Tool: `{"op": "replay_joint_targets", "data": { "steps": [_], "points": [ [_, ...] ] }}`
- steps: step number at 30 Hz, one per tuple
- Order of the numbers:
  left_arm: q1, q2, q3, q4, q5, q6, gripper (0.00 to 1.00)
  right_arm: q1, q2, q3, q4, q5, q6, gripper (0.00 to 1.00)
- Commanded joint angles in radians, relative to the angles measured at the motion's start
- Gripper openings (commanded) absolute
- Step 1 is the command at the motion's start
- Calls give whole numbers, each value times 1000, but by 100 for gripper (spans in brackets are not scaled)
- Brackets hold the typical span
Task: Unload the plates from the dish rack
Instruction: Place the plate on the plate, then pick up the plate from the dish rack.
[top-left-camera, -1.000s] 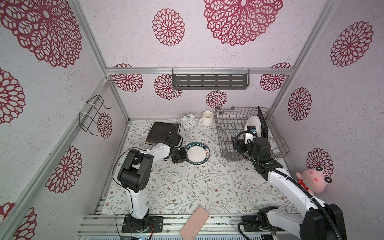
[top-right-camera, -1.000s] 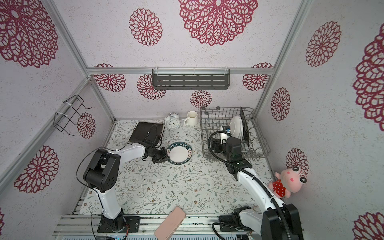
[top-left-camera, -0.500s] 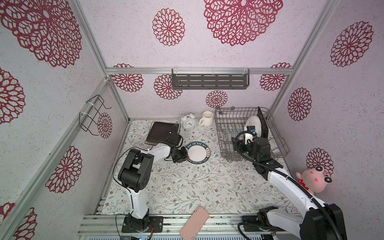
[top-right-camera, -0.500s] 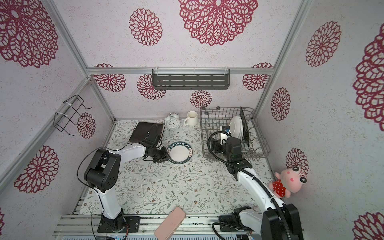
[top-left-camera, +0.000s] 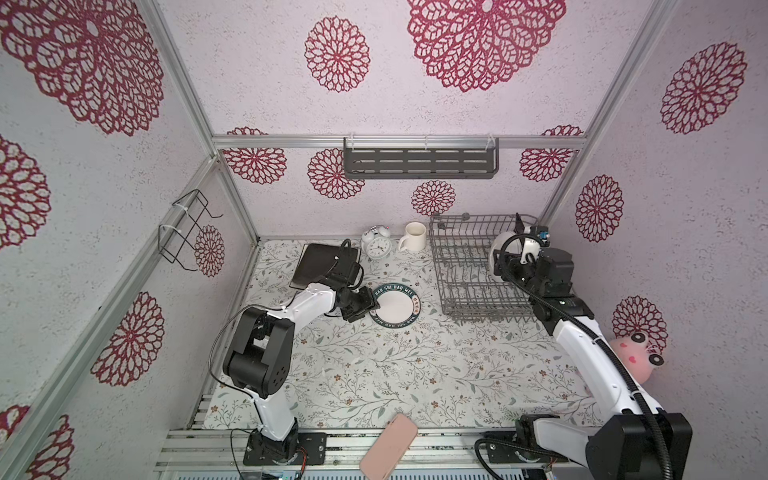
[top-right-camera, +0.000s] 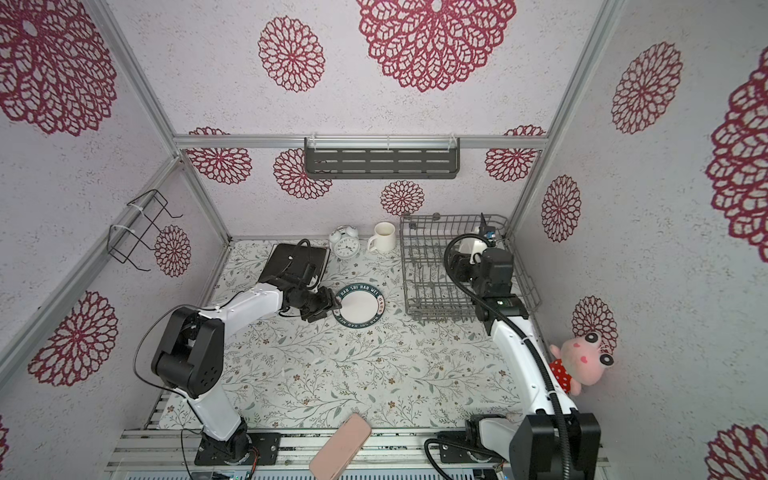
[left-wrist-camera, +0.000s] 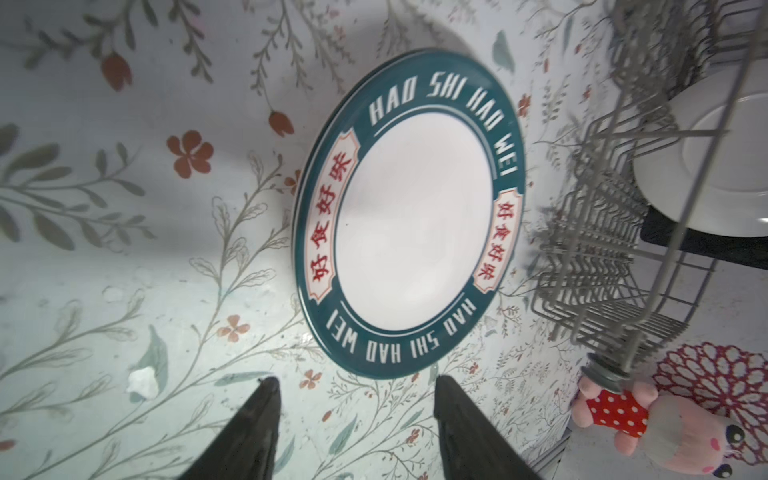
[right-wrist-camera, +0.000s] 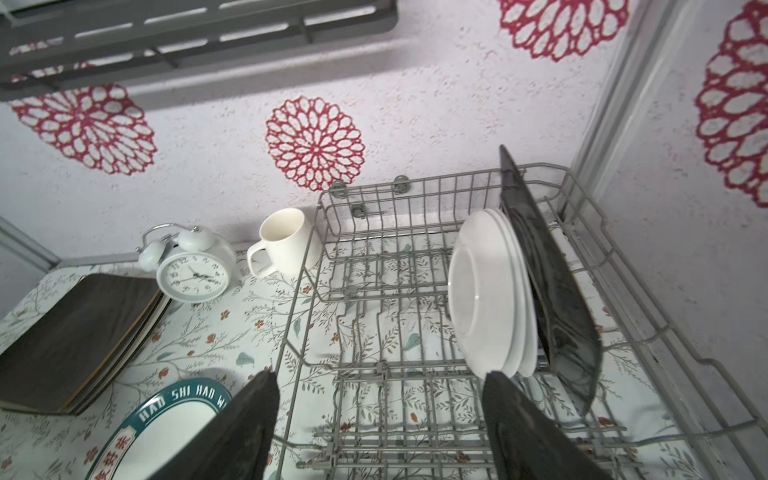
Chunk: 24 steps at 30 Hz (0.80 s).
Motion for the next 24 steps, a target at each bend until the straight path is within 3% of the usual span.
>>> {"op": "replay_joint_targets", "data": {
  "steps": [1, 7, 16, 24],
  "points": [
    [-5, -62, 37, -63, -24, 37, 65, -55, 51, 28, -70, -122, 102, 79],
    [2, -114, 65, -110, -55, 66, 69, -159, 122, -2, 15, -273, 245, 72],
    [11, -116, 70, -110, -47, 74, 70, -220, 243, 47, 58, -323, 249, 66],
    [14, -108, 68, -104, -50, 72, 71, -222, 344, 80, 34, -243, 165, 64]
  ]
}}
